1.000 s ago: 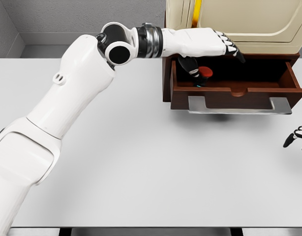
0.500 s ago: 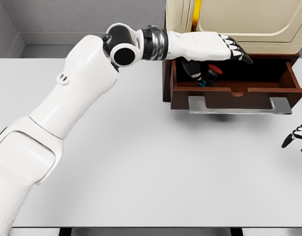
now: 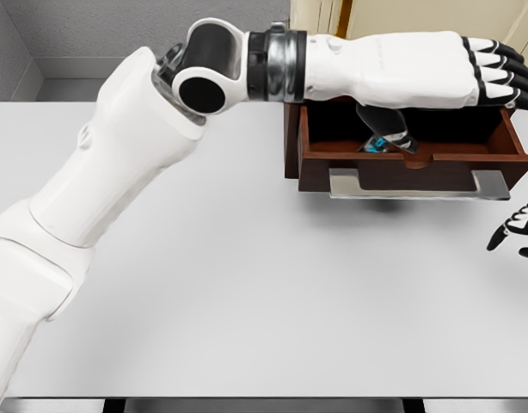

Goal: Put the switch into the drawer with left arm, and close the drawer with right arm

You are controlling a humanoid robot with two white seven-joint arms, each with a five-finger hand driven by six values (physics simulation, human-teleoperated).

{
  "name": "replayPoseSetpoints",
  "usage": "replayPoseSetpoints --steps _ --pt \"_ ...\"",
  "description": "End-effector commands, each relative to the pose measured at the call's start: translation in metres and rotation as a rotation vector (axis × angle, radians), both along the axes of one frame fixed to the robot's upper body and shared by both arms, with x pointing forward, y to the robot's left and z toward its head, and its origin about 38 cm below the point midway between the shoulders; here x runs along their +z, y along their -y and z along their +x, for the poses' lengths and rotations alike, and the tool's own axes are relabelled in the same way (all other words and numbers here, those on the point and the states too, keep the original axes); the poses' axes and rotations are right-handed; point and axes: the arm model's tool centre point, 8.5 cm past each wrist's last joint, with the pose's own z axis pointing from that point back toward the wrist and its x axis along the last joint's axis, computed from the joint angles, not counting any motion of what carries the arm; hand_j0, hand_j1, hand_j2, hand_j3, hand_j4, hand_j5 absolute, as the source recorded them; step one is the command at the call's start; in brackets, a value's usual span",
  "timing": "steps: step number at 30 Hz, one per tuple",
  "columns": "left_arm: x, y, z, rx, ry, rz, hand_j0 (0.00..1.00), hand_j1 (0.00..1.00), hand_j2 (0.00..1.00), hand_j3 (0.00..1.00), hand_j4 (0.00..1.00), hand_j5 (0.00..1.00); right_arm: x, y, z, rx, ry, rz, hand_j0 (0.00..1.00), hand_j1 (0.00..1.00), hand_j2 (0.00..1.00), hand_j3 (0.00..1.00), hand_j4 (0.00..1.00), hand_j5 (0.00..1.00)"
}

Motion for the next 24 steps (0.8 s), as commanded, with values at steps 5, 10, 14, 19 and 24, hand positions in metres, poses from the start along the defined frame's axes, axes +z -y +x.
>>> replayPoseSetpoints --steps 5,10,14,19,24 --pt "0.011 -0.073 0.002 0.024 -0.038 -0.021 1.0 1.0 1.0 1.0 1.0 1.0 0.007 -0.002 0.004 0.009 0.01 0.001 0.57 0.57 0.57 0.57 0.57 0.57" --pt "0.011 -0.25 0.018 0.352 -0.099 0.089 1.0 1.0 1.0 1.0 1.0 1.0 0.018 -0.002 0.008 0.017 0.027 -0.004 0.57 0.57 0.57 0.57 0.57 0.57" --pt "-0.003 -0.323 0.022 0.541 -0.151 0.154 1.0 1.0 1.0 1.0 1.0 1.0 0.022 -0.002 0.01 0.019 0.039 -0.004 0.58 0.58 0.58 0.58 0.58 0.58" --pt "-0.07 -0.334 0.029 0.573 -0.317 0.174 1.0 1.0 1.0 1.0 1.0 1.0 0.016 -0.014 0.015 0.053 0.025 0.005 0.58 0.58 0.58 0.58 0.58 0.58" --pt "-0.091 -0.326 0.024 0.548 -0.355 0.194 1.0 1.0 1.0 1.0 1.0 1.0 0.017 -0.015 0.017 0.057 0.029 0.005 0.6 0.6 0.6 0.6 0.6 0.6"
